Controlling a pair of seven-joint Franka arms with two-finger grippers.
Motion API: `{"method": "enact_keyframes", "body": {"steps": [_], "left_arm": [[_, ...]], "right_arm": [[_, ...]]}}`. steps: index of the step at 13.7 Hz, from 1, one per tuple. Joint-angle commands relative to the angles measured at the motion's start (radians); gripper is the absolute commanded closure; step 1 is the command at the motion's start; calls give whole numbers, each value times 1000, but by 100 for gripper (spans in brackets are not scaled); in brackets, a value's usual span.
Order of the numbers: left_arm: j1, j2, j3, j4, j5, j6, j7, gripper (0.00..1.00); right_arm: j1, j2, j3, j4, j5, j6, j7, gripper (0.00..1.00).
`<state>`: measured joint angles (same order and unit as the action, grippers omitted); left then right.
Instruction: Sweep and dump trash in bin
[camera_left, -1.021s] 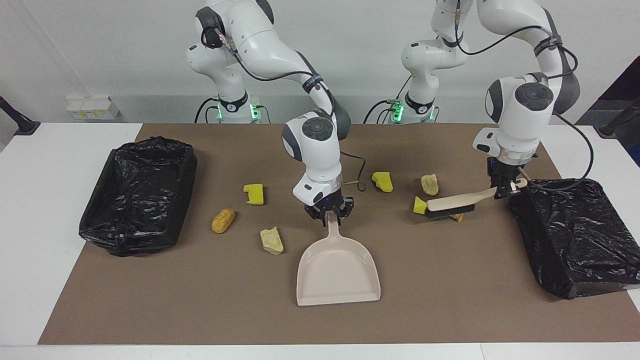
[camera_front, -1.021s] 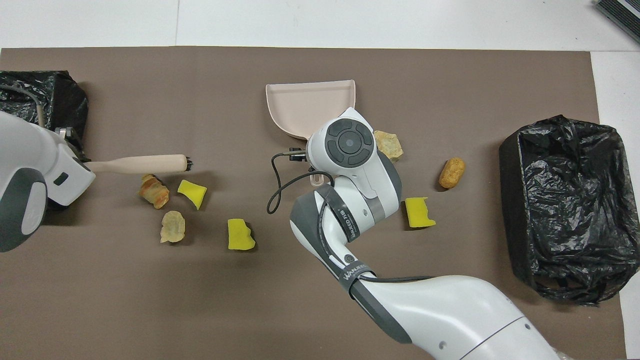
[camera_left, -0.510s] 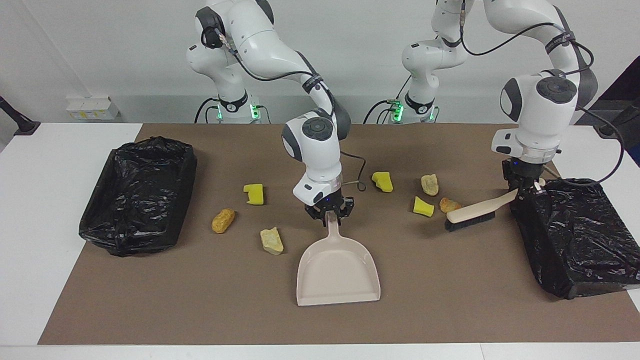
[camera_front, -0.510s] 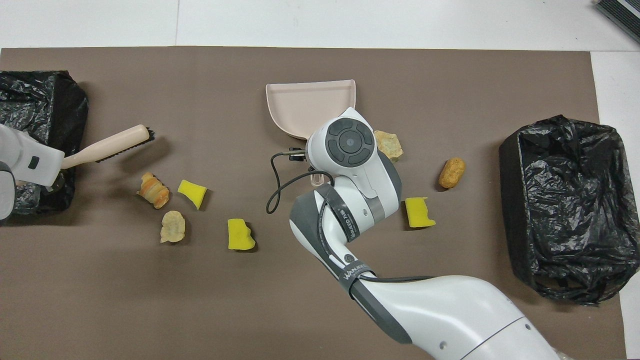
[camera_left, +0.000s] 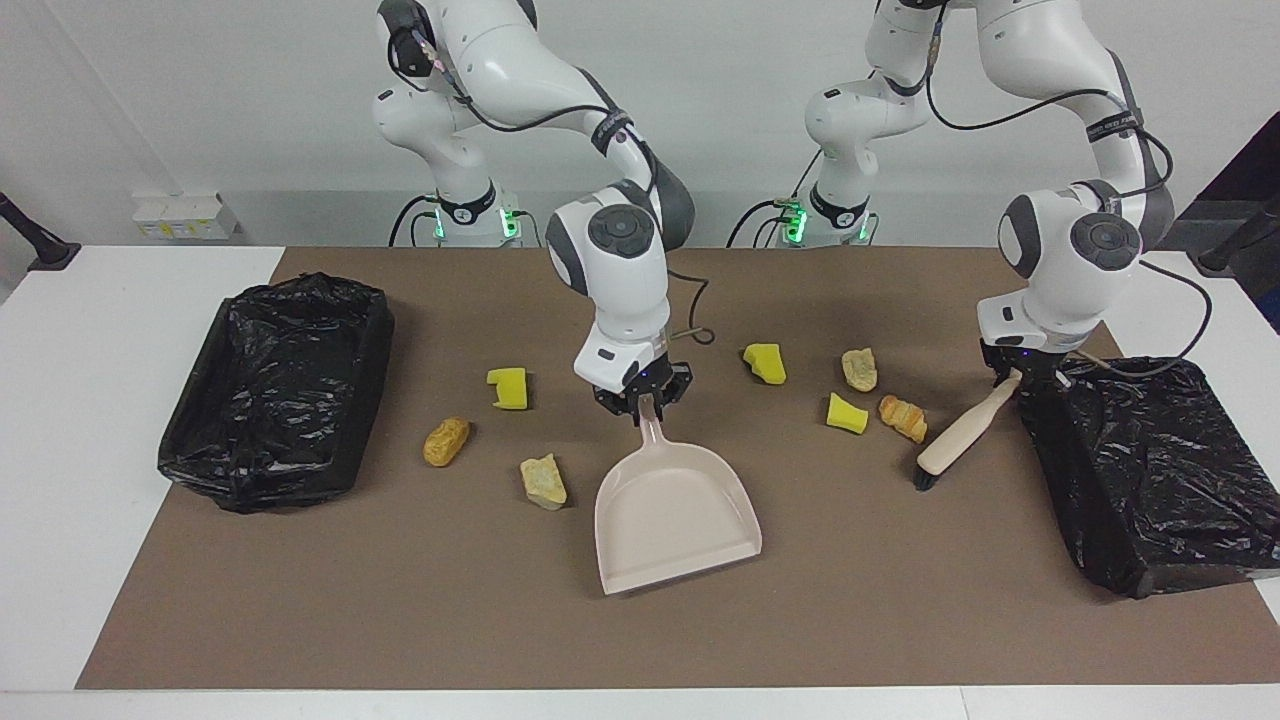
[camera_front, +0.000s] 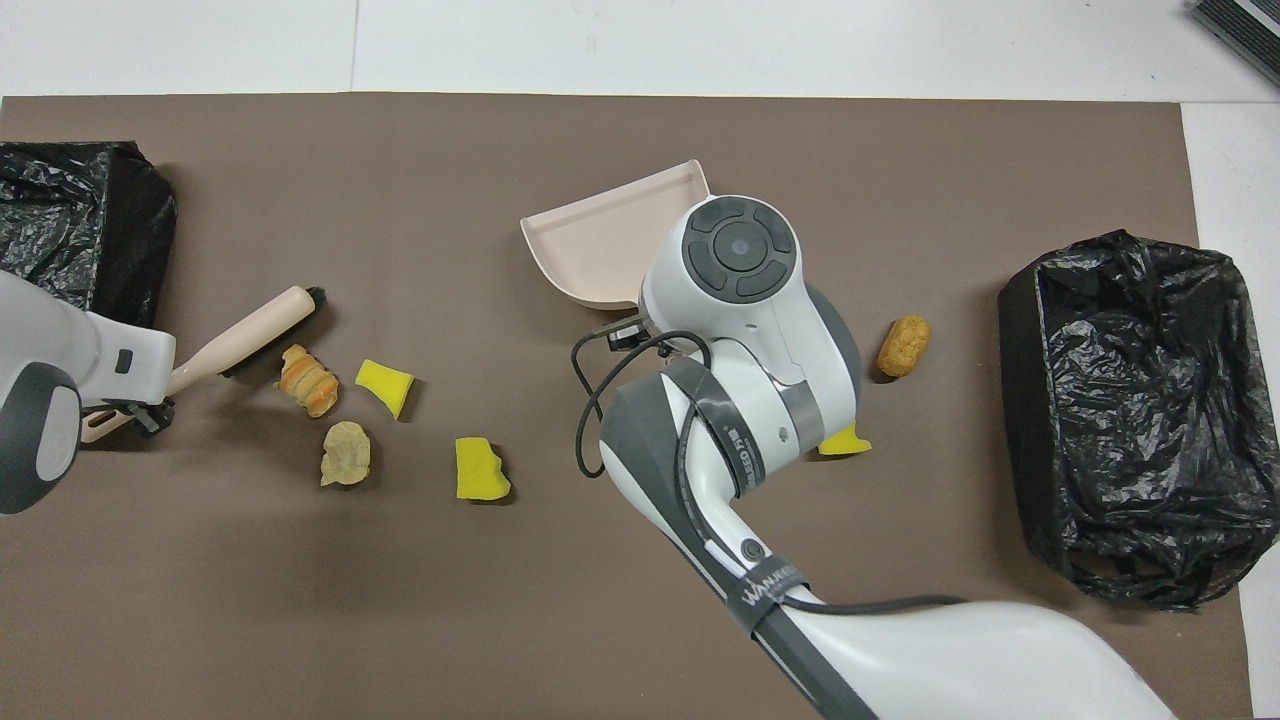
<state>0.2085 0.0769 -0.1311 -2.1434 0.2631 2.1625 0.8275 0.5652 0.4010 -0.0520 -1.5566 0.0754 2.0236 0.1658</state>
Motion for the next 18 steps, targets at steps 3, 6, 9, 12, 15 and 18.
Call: {"method": "enact_keyframes", "body": {"steps": [3,6,9,12,15,18], "left_arm": [[-113,-101,7,-107,5,-107,-227,100],[-191,-144,7,-150,4,-174,-454,100],[-251,-158,5,-167,-2,-191,-573,100],[-357,-169,5,-167,-47,-207,-776,100],[-416,-155,8,-97,-47,-211,-919,100],[-367,-187,16,-20,-48,-315,-945,100]], "right_arm": [[-33,-175,4,-270,3,-2,-495,100],[-54,-182,3,-286,-66,-9,-797,100],[-48,-209,6,-327,-129,-8,-909,100],[-30,-240,8,-378,-157,10,-991,100],[-28,-266,9,-431,-157,44,-1019,100],[-27,-264,8,-431,-157,46,-1019,100]]}}
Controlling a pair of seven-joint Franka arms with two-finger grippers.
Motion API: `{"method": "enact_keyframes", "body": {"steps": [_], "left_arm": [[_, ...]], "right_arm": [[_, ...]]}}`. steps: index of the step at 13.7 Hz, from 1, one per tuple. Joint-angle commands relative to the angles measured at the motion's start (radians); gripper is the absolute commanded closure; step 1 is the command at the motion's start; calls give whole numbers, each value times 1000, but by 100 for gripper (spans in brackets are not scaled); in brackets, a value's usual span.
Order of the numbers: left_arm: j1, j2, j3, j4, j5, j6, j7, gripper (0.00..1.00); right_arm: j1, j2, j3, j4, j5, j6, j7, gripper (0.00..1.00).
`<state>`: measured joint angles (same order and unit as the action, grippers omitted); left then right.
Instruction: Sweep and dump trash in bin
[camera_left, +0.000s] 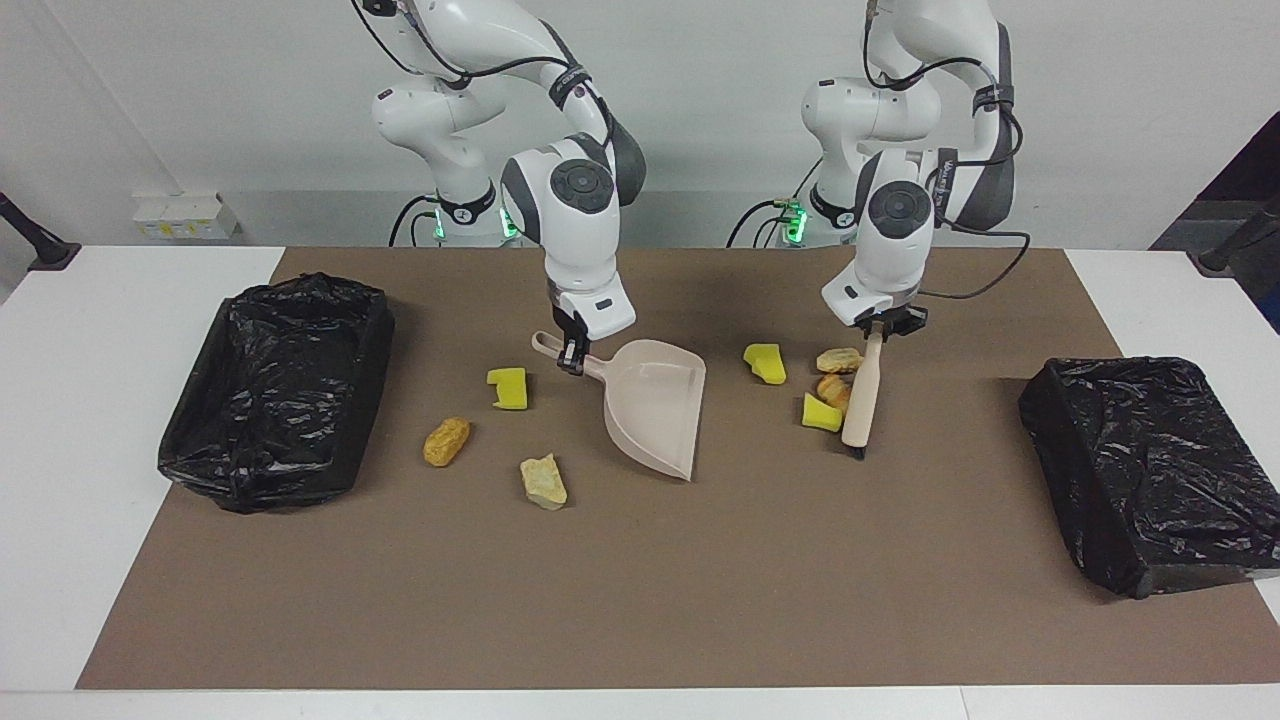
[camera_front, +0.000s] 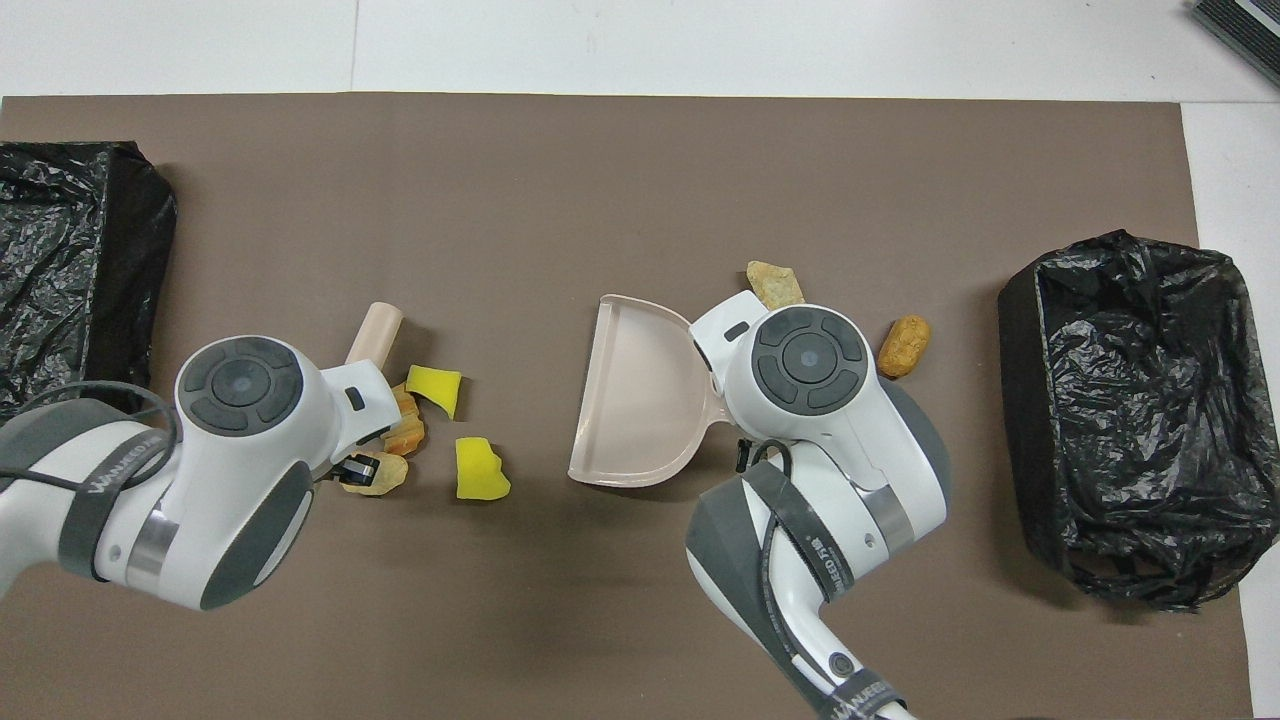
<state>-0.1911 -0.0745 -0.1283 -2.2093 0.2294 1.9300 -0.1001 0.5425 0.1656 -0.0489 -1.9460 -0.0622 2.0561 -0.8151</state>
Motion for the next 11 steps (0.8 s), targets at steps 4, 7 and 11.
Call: {"method": "enact_keyframes", "body": {"steps": [4,7,11], "left_arm": [[91,-157,15,-107,-13,-128,-183,100],[95,-209,12,-208,-13,-105,-369,100],[2,-203,7,-271,-71,-82,-608,100]], "right_arm": [[-4,-31,4,-45,-21,16,-56,100],[-4,-34,4,-56,-28,16,-128,100],[-9,-49,3,-132,-30,100,-171,100]]}}
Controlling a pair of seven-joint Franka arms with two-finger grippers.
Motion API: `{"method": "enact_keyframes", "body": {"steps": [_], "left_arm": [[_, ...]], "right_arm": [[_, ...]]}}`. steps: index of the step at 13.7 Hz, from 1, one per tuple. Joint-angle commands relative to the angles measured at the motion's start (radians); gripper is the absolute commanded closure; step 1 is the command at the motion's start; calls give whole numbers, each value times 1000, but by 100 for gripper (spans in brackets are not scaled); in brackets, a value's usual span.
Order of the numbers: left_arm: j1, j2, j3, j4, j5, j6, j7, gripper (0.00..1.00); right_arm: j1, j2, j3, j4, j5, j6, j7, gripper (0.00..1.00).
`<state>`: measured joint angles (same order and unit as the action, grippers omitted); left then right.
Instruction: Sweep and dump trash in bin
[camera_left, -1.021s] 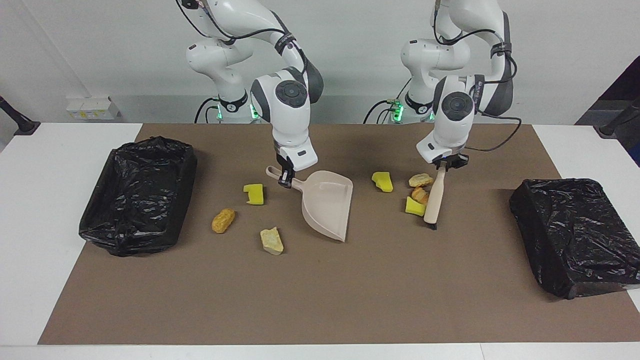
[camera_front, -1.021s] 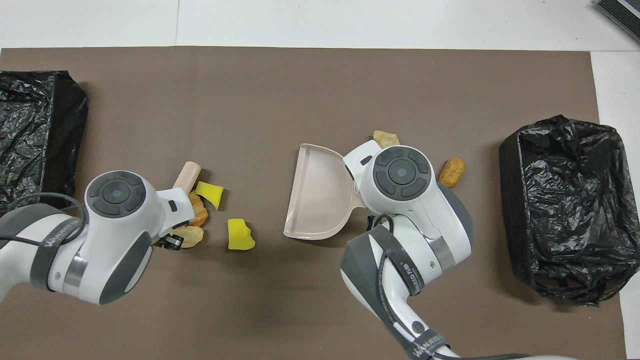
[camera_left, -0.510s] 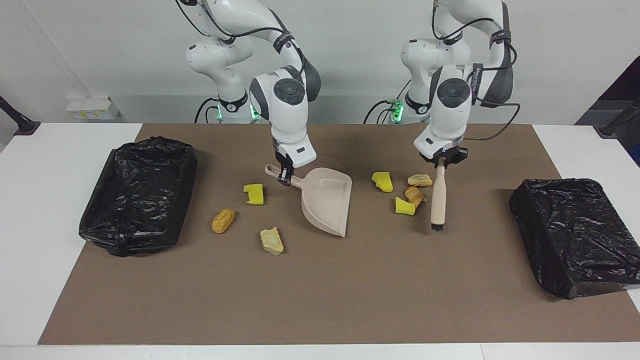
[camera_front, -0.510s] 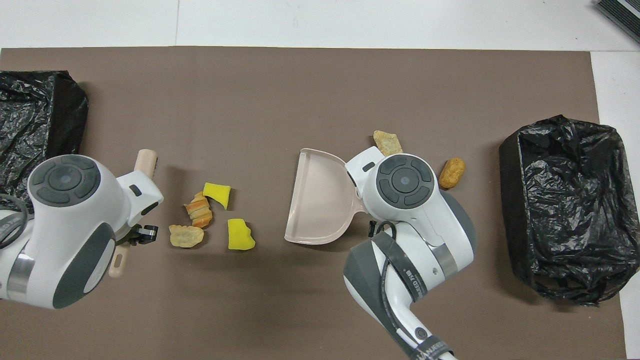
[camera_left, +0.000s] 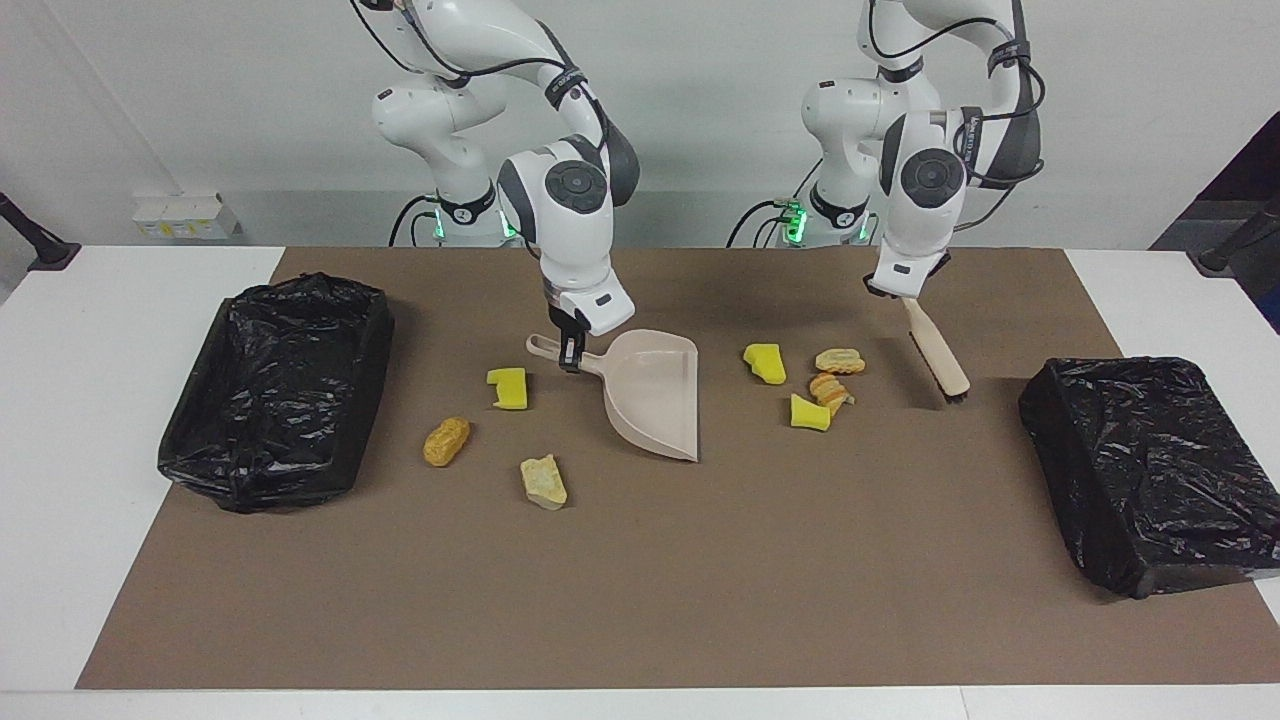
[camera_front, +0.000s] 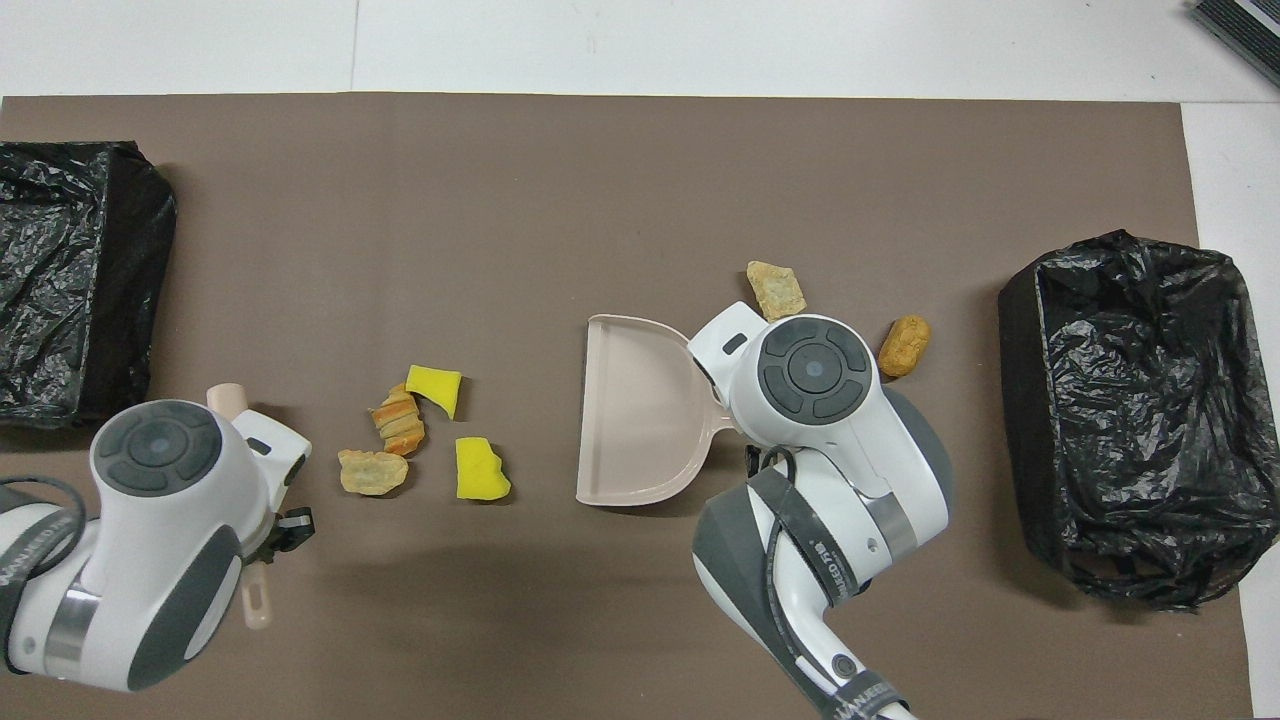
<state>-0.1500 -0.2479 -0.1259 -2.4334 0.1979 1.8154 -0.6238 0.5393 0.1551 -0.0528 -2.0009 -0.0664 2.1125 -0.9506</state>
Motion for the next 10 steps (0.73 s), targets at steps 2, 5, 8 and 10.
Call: {"method": "enact_keyframes", "body": {"steps": [2,5,8,10], "left_arm": [[-80,1,6,-46,-98,97,-181,100],[-140,93,6,18,-170,160,-276,100],[-163,206,2,164,-196,165,-321,100],[-207,236,5,255,-209,86,-333,100]], "right_arm": [[-7,-37,8,-79,-26,44,-36,100],[-13,-35,8,-79,-26,46,-33,100],[-15,-35,8,-79,-24,46,-25,100],[-18,-37,8,-82,-24,43,-28,100]]}}
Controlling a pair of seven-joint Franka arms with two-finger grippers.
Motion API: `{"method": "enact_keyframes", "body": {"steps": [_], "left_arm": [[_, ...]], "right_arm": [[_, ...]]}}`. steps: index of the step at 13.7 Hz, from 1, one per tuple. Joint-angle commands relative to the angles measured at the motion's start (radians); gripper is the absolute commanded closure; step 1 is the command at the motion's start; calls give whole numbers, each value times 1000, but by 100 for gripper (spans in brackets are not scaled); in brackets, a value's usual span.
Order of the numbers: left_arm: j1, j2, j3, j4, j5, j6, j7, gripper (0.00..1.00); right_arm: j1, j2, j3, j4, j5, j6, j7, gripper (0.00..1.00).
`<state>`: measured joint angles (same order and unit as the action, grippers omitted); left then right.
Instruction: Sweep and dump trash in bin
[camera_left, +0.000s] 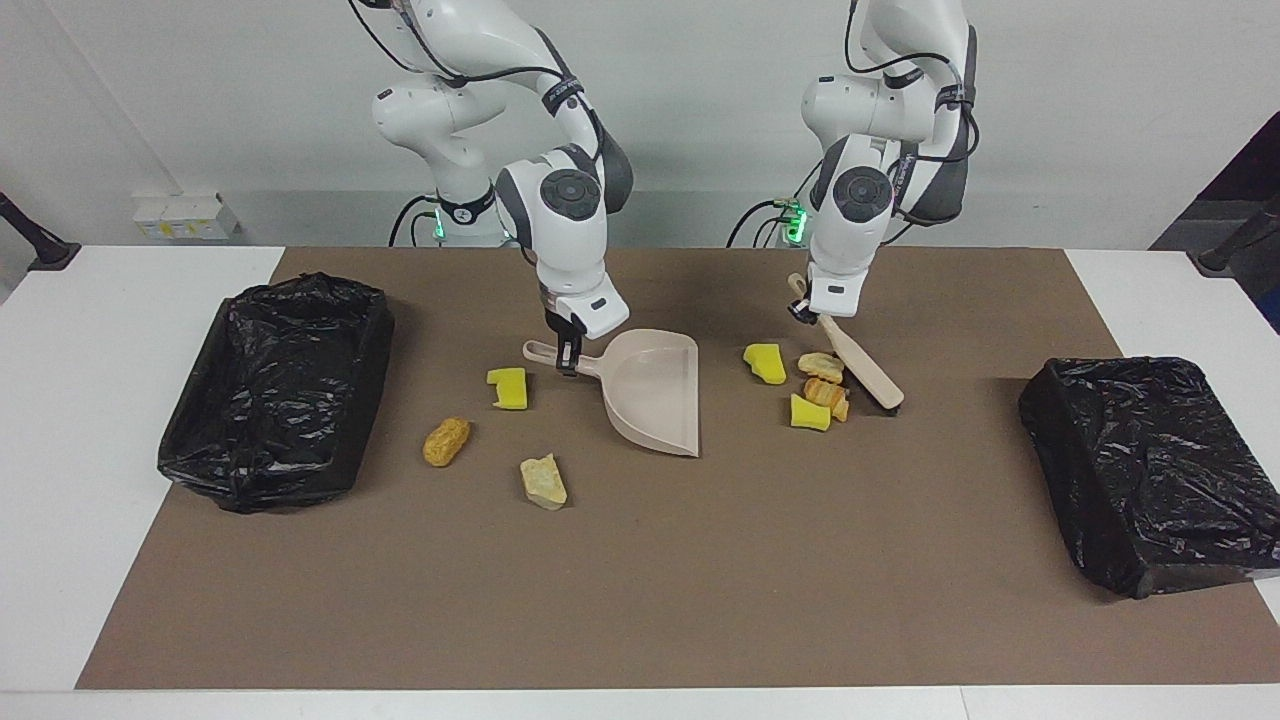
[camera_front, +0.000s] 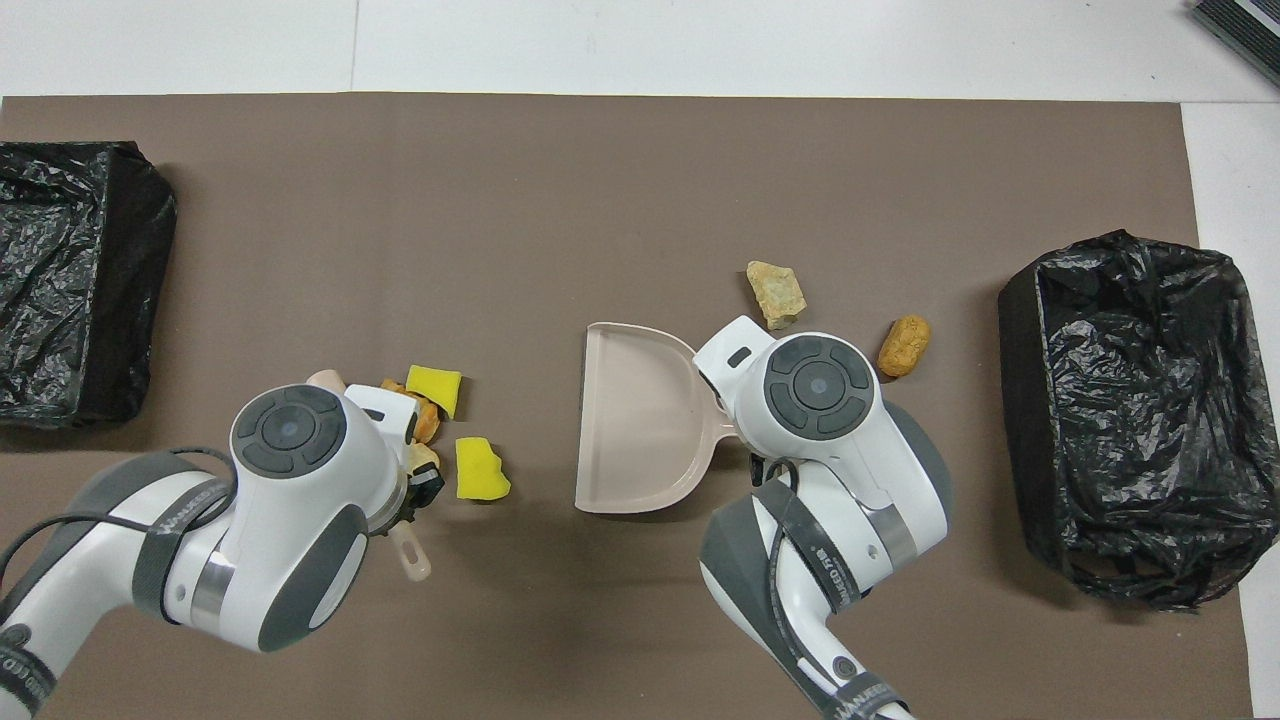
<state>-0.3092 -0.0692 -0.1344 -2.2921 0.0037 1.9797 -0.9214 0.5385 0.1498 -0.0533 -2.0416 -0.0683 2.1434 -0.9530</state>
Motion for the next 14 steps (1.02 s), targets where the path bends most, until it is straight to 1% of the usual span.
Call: {"method": "enact_keyframes", "body": {"steps": [1,2,4,7,8,9,10,12,14], "left_arm": [[-48,63,13,158,-13,-155,-37,100],[-48,49,13,174,-13,-206,-39,100],[-50,5,10,174,-13,-318,-65,100],[-85,-30,2,161,-13,-413,-149,100],[-106,-44,1,143,-17,-421,-201,100],[-135,-66,1,110,-27,-400,-290,100],[-163,-69,1,90,-62,-347,-356,100],[-208,-37,1,68,-103,-215,-500,100],[-243,18,1,54,-105,-124,-598,100]], "right_arm": [[-18,-32,9,-42,-22,12,-24,100],[-20,-32,9,-42,-22,12,-24,100],[-22,-32,9,-42,-22,10,-24,100],[-28,-30,9,-42,-21,1,23,100],[-34,-24,9,-40,-21,-3,28,100],[-32,-24,9,-40,-21,-8,36,100],[-34,-24,9,-40,-21,-14,37,100],[-40,-21,9,-40,-21,-14,36,100],[-40,-19,9,-40,-21,-17,37,100]]}}
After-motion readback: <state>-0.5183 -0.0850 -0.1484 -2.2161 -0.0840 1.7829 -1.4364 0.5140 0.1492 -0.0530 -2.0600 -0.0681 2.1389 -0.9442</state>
